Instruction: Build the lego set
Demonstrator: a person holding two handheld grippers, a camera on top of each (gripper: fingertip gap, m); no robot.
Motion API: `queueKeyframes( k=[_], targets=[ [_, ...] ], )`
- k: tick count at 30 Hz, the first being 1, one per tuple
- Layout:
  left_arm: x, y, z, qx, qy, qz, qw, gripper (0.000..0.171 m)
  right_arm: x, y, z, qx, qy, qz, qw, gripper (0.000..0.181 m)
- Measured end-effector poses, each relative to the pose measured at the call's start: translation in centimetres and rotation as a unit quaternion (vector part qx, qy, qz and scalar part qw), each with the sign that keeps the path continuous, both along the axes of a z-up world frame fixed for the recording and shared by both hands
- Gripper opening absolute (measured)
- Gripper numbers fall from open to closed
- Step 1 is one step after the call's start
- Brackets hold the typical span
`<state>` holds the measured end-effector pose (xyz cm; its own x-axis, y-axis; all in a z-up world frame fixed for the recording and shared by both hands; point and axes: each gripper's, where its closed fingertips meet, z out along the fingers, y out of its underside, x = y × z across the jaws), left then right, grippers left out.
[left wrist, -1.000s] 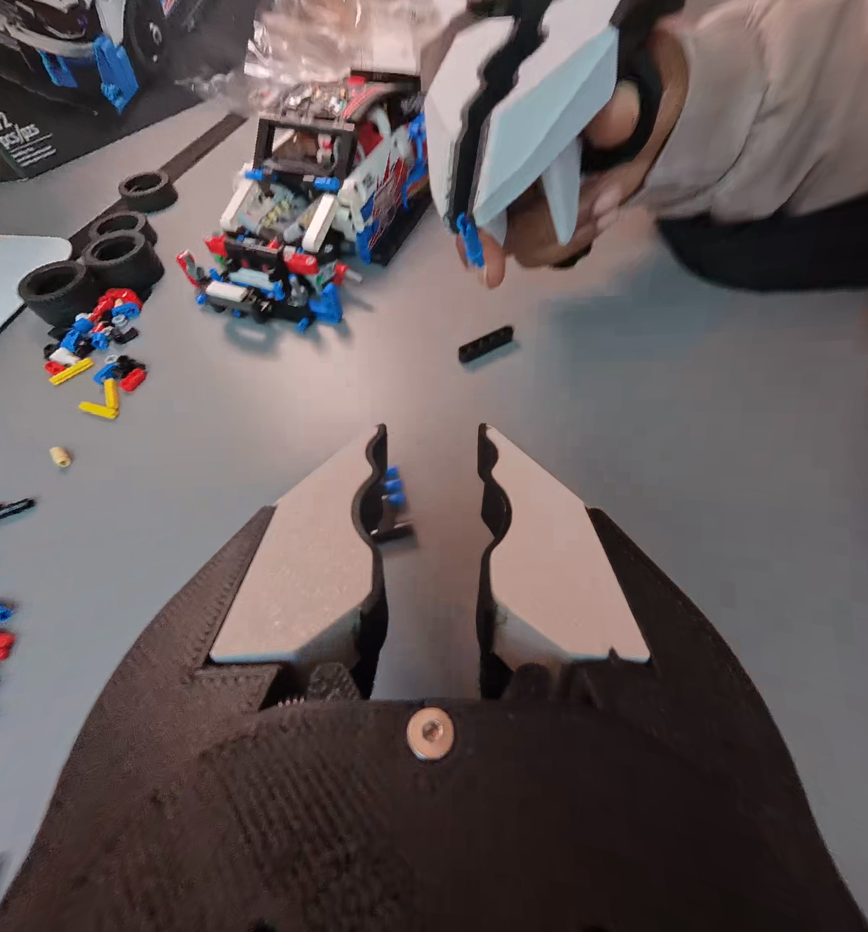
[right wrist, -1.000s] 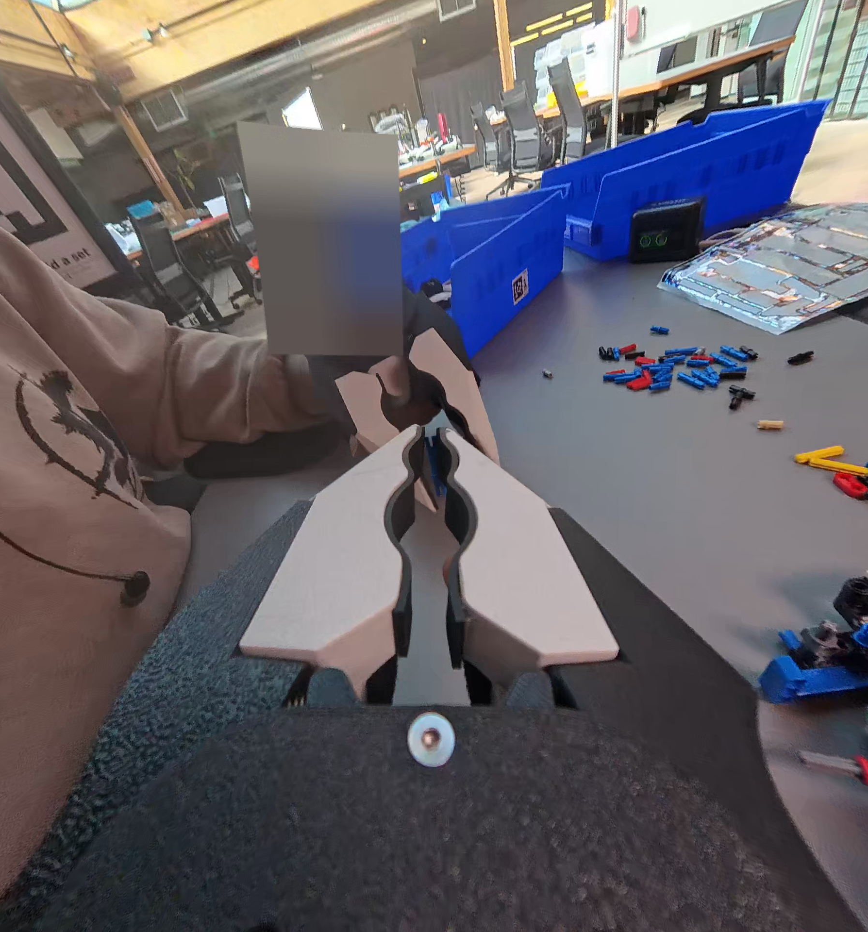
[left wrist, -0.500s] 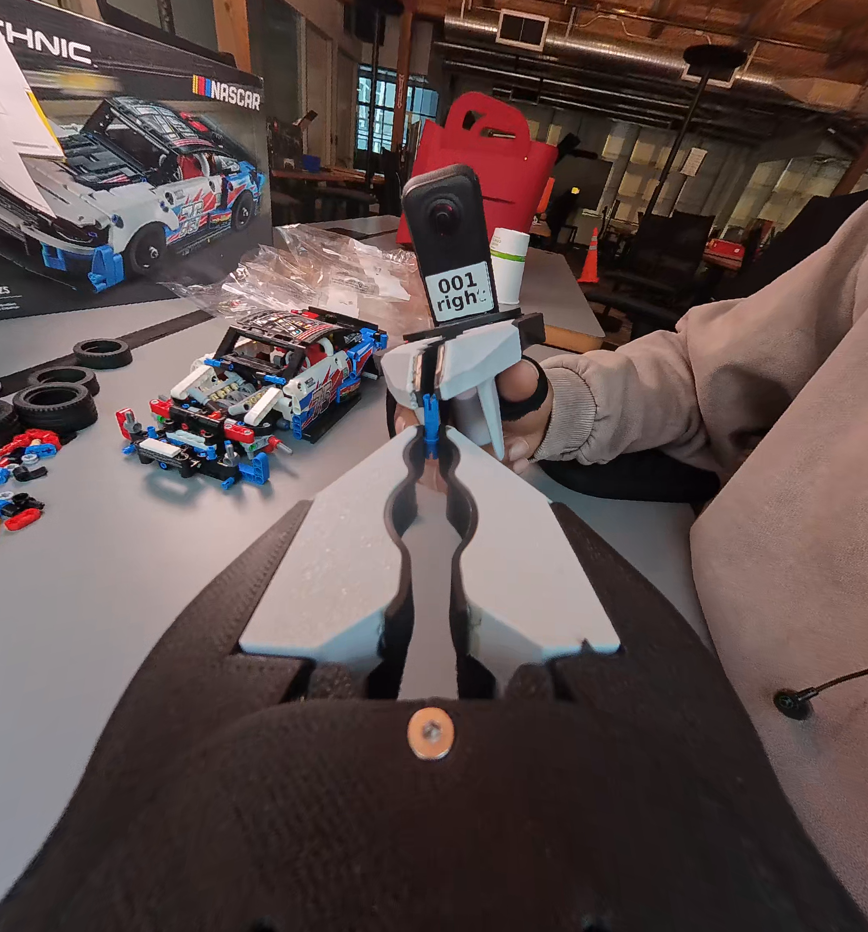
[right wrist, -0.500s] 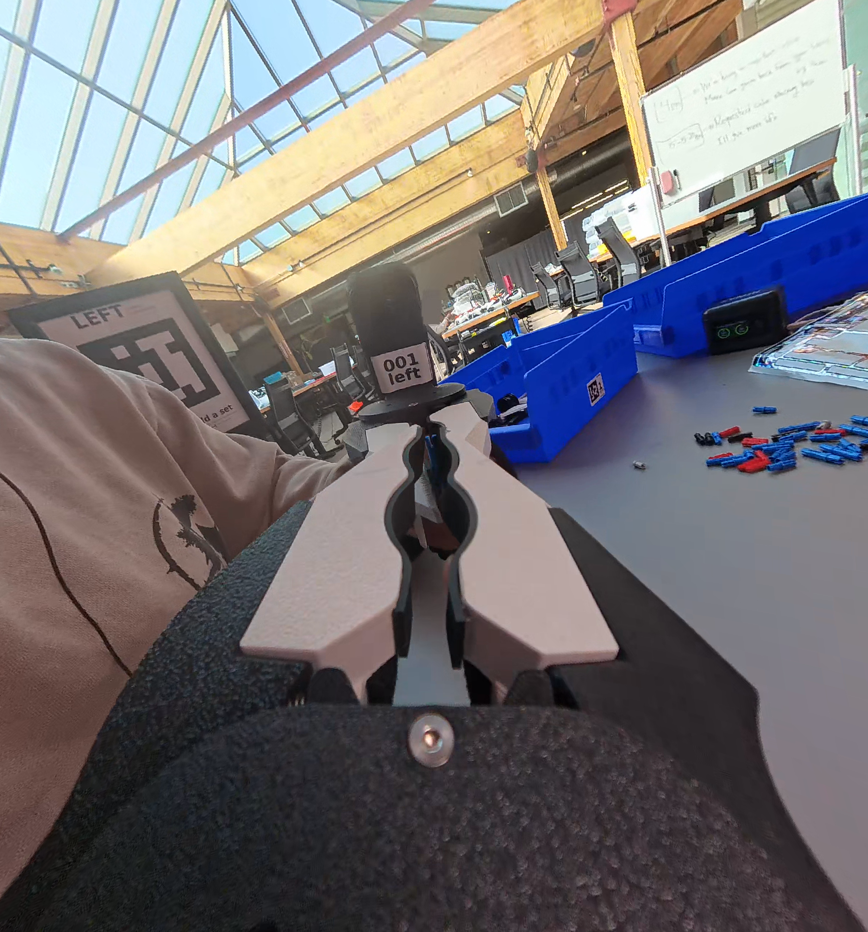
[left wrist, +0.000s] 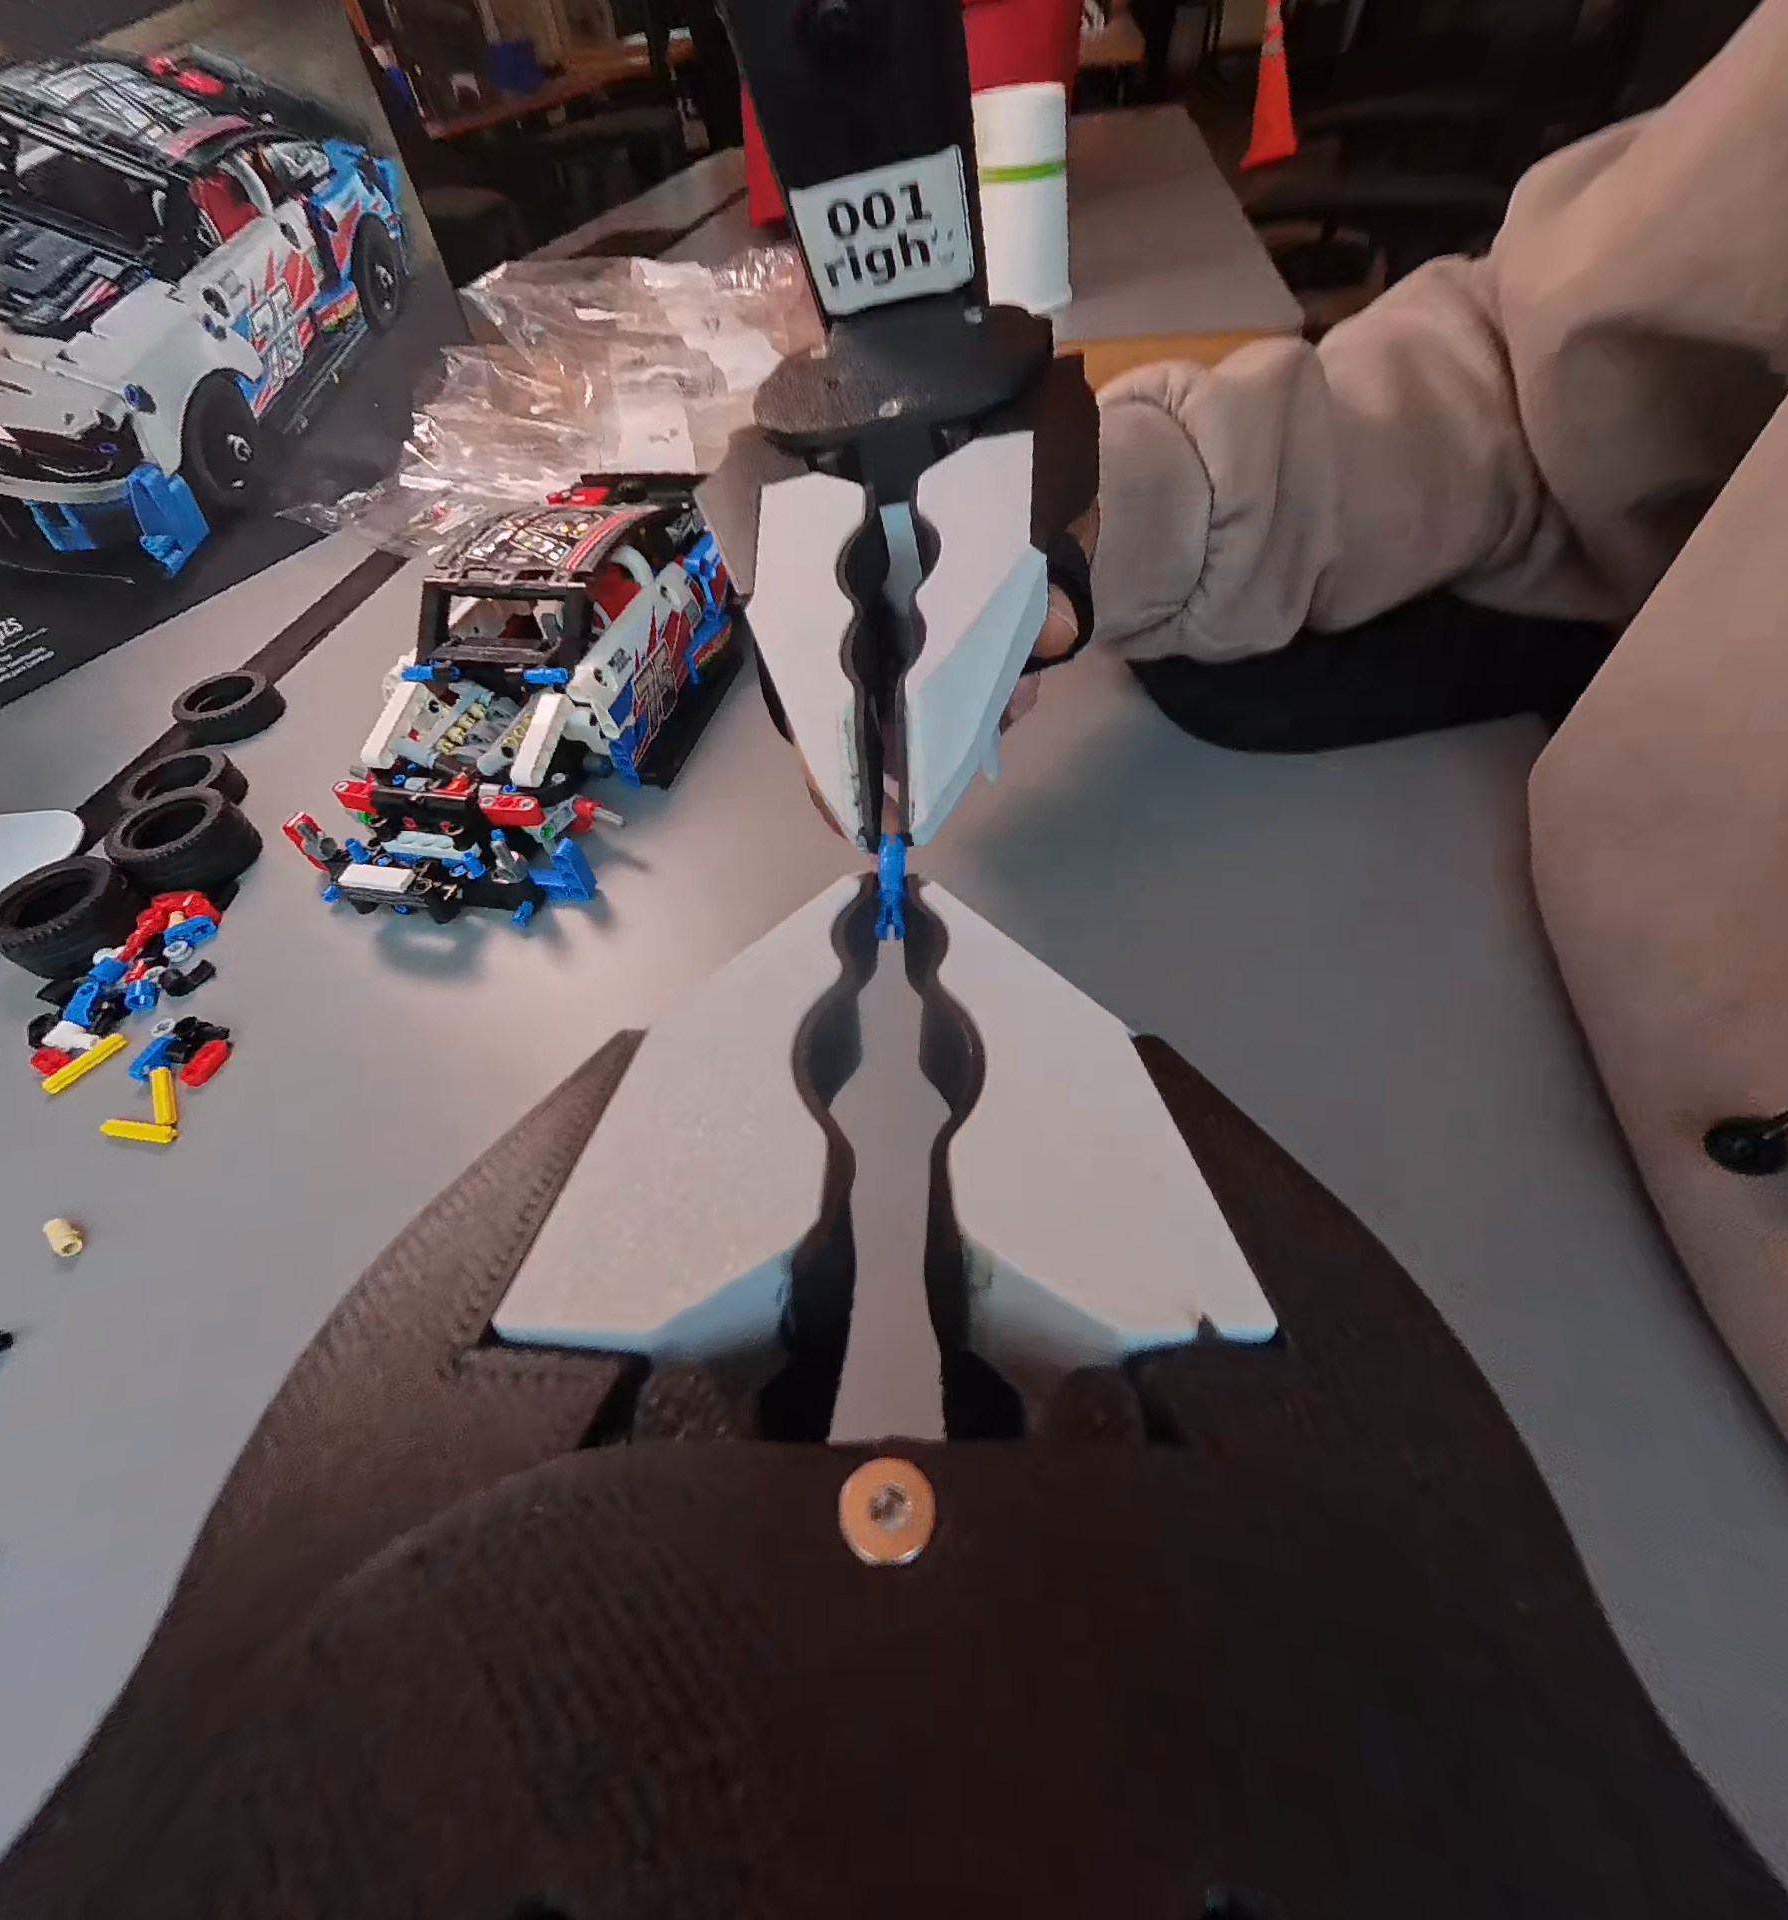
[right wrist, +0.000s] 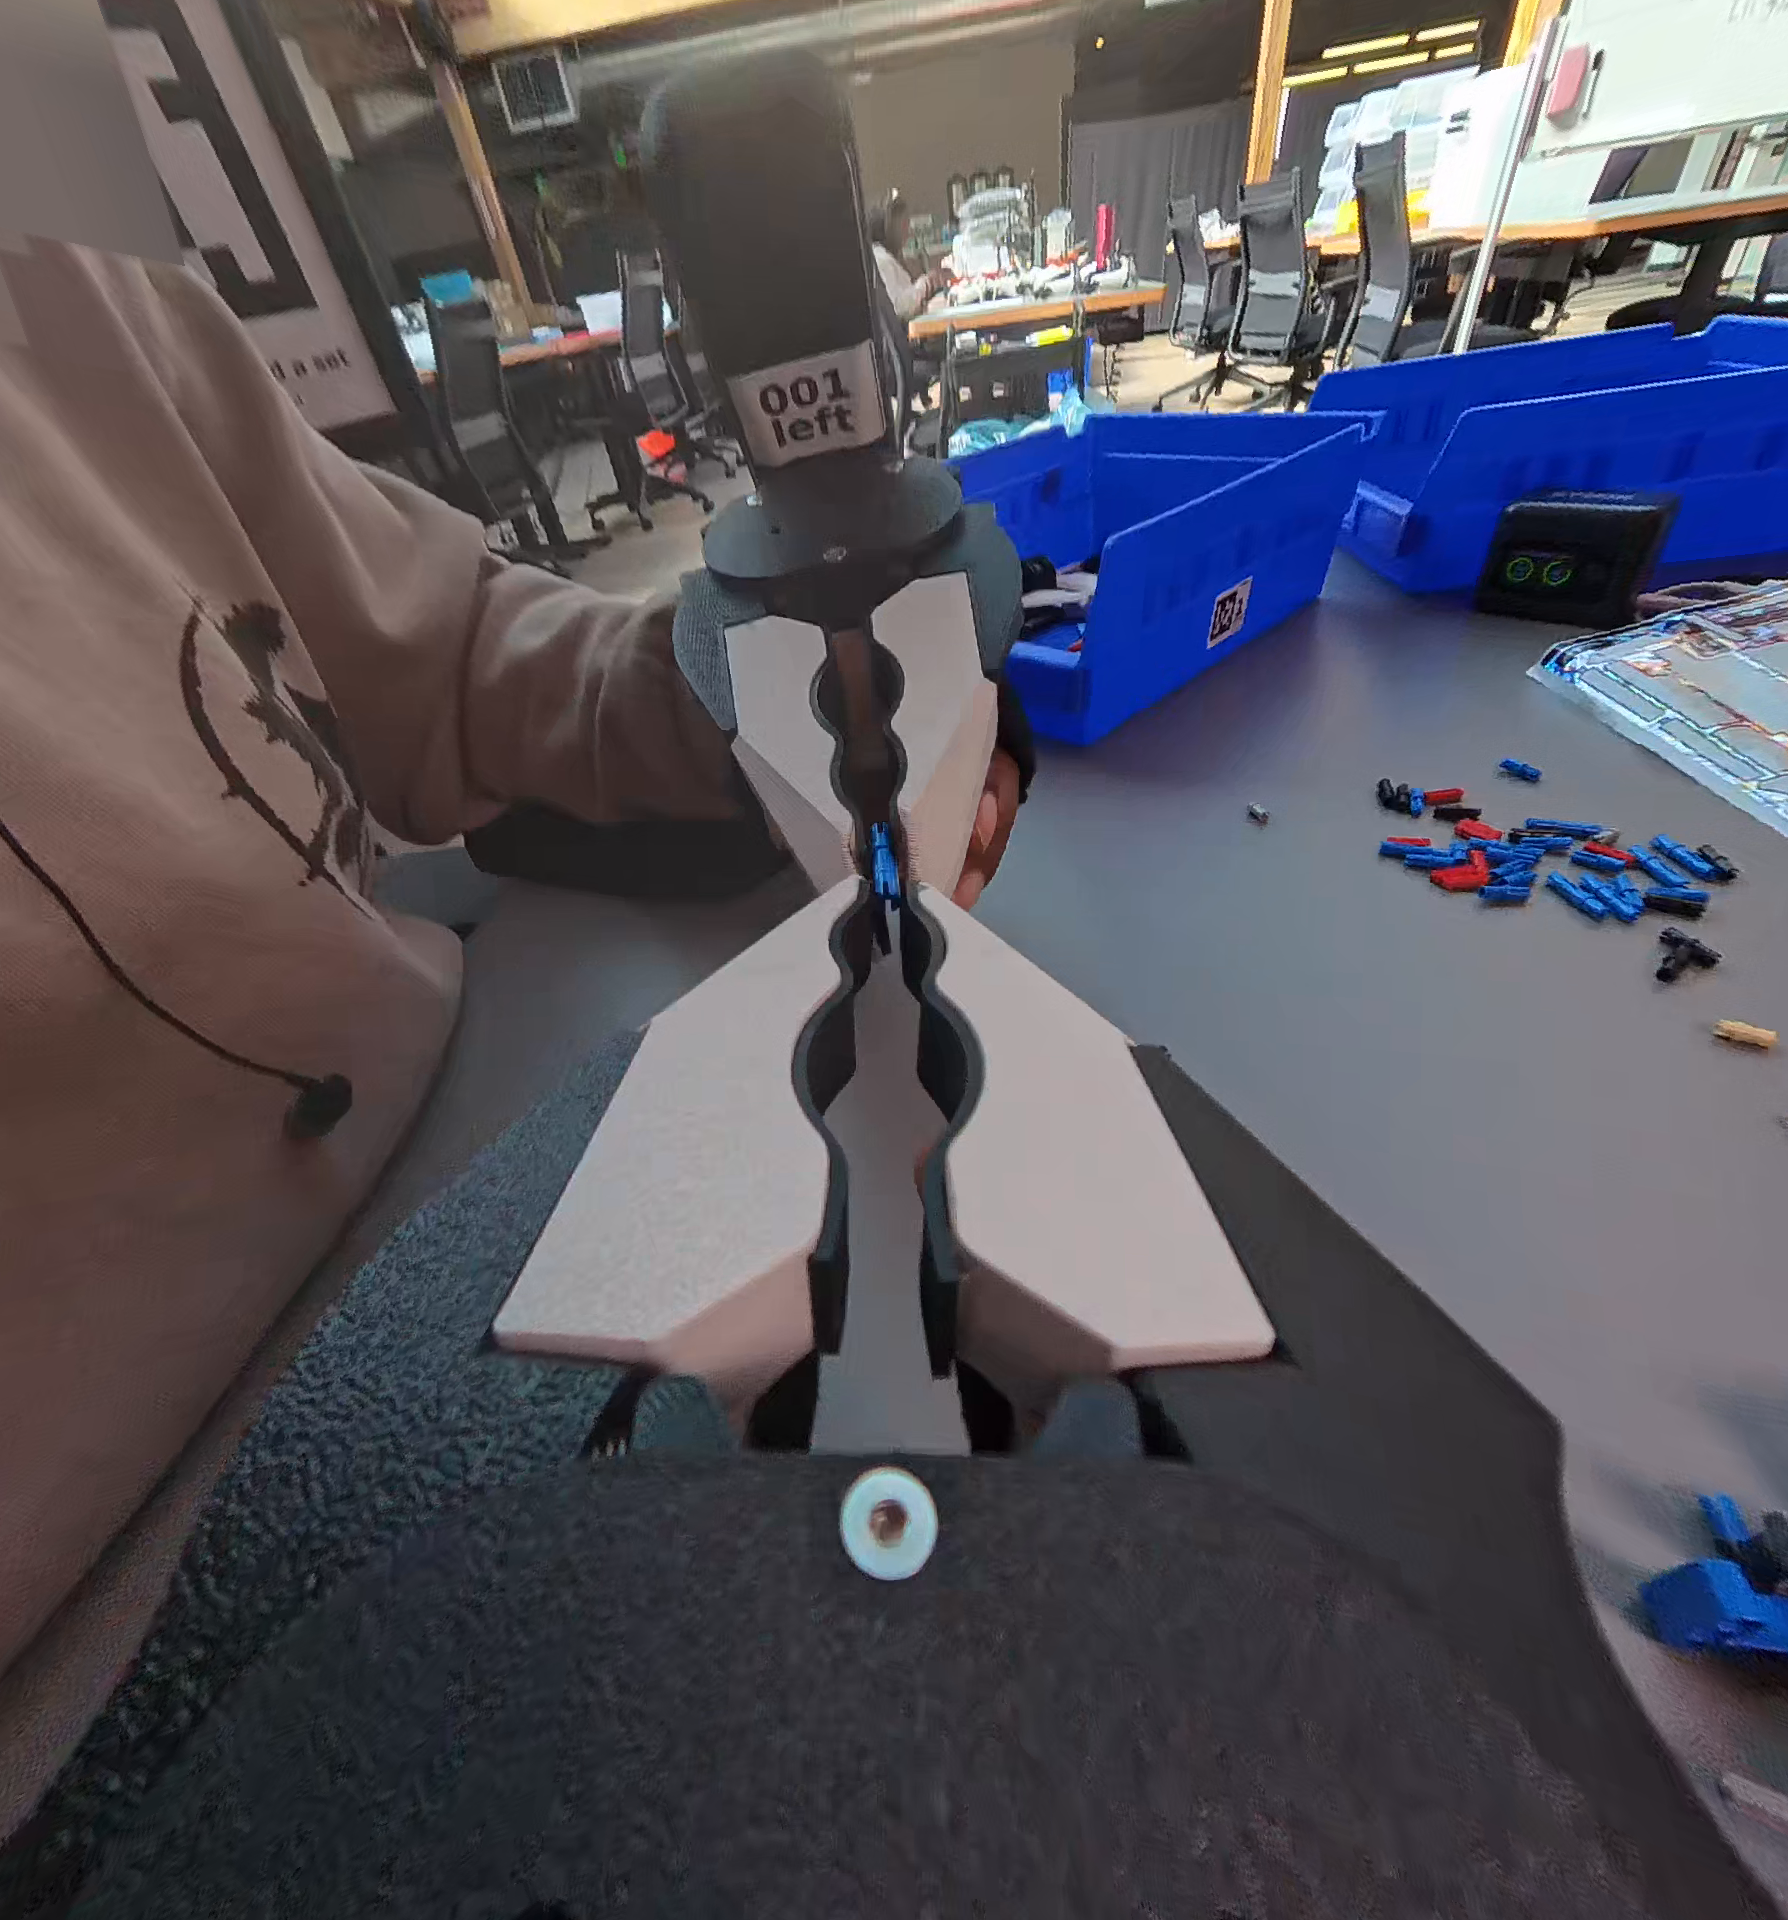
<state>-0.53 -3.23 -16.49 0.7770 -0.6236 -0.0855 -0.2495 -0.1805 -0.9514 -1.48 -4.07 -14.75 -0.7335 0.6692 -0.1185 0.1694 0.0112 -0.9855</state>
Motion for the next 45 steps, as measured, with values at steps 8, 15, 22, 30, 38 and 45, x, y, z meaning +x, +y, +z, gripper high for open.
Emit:
queueKeyframes(
  k=[8, 15, 22, 30, 38, 45],
  targets=[
    [1.3, -1.3, -2.8, -0.064, 0.046, -0.054, 0.995, 0.002, 1.2, -1.2, -3.4, 0.202, 0.02, 0.025, 0.979, 0.015],
    [1.5, -1.7, -3.8, -0.089, 0.041, -0.068, 0.993, 0.002, 1.3, -1.6, -4.8, 0.292, 0.049, 0.023, 0.955, 0.002],
    [1.3, -1.5, -3.1, -0.082, 0.011, -0.063, 0.995, 0.003, 1.1, -1.5, -4.2, 0.278, 0.056, 0.017, 0.959, 0.001],
    [0.5, -1.0, -0.6, -0.043, -0.068, -0.041, 0.996, 0.006, 0.7, -0.6, -1.2, 0.164, 0.073, -0.009, 0.984, 0.001],
    [0.5, -1.2, 0.5, -0.027, -0.089, -0.046, 0.995, 0.0, 0.5, -0.8, -0.9, 0.142, 0.078, -0.01, 0.987, 0.001],
    [-0.5, -1.0, 0.8, -0.012, -0.08, -0.026, 0.996, 0.0, 0.5, -0.9, -0.6, 0.139, 0.083, -0.015, 0.987, 0.001]
  ],
)
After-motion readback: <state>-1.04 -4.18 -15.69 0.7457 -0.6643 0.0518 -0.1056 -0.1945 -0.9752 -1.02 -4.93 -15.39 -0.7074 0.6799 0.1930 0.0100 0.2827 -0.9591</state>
